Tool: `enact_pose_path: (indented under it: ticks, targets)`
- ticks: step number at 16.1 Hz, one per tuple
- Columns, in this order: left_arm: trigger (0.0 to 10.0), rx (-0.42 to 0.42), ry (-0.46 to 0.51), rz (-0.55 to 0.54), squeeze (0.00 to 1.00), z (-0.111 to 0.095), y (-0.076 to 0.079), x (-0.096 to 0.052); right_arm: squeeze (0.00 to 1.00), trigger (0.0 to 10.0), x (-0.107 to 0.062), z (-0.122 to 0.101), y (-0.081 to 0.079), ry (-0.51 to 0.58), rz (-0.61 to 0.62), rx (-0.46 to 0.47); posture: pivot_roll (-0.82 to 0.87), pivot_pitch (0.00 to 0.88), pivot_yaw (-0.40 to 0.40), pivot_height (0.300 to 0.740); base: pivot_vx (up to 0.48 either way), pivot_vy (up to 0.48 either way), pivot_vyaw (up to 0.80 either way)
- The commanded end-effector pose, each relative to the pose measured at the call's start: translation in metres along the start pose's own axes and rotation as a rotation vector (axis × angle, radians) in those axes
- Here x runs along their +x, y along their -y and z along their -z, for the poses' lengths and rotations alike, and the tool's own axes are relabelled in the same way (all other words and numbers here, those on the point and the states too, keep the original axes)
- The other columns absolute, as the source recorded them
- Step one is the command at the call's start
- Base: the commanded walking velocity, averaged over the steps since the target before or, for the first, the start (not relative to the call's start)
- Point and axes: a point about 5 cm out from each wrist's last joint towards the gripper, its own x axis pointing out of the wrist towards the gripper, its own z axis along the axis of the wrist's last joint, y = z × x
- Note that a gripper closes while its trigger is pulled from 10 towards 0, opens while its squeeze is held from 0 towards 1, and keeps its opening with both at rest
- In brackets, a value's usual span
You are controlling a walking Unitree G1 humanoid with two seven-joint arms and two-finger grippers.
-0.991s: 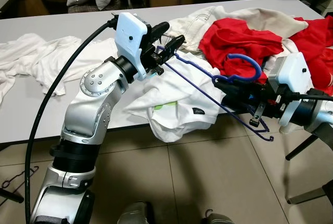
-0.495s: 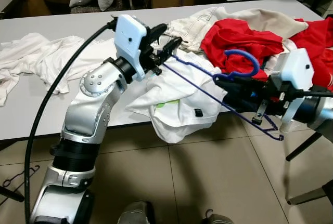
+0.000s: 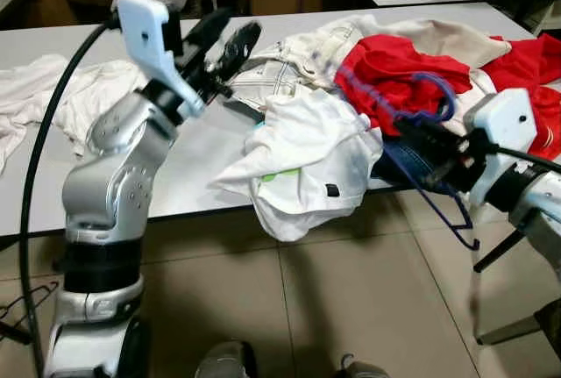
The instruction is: Hang hanger
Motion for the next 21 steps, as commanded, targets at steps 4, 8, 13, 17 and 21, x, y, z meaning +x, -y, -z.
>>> enact_pose_path:
  ticks: [4,8,13,17,21]
  targets:
    - [10.0,0.069,-0.164,-0.2,0.0,0.039,-0.009,-0.022,0.0,10.0,0.001,0.012,0.009,-0.028,0.276,0.053,-0.12,0.0,0.008,0.74,0.0,0.156,0.0]
    - [10.0,0.053,-0.228,-0.179,0.0,0.058,0.006,-0.024,0.0,10.0,0.011,0.016,-0.01,0.069,0.369,0.144,-0.13,0.0,0.019,0.74,0.0,0.366,0.0]
    - [10.0,0.073,-0.238,-0.191,0.0,0.063,0.007,-0.023,0.0,10.0,0.02,0.014,-0.03,0.11,0.255,0.234,-0.12,0.0,0.015,0.74,0.0,0.387,0.0]
    - [10.0,0.084,-0.258,-0.205,0.0,0.067,0.005,-0.029,0.0,10.0,0.023,0.014,-0.039,0.104,0.169,0.257,-0.1,0.0,0.001,0.74,0.0,0.388,0.0]
    - [10.0,0.084,-0.266,-0.214,0.0,0.069,0.006,-0.031,0.0,10.0,0.025,0.018,-0.043,0.078,0.14,0.294,-0.1,0.0,-0.003,0.74,0.0,0.387,0.0]
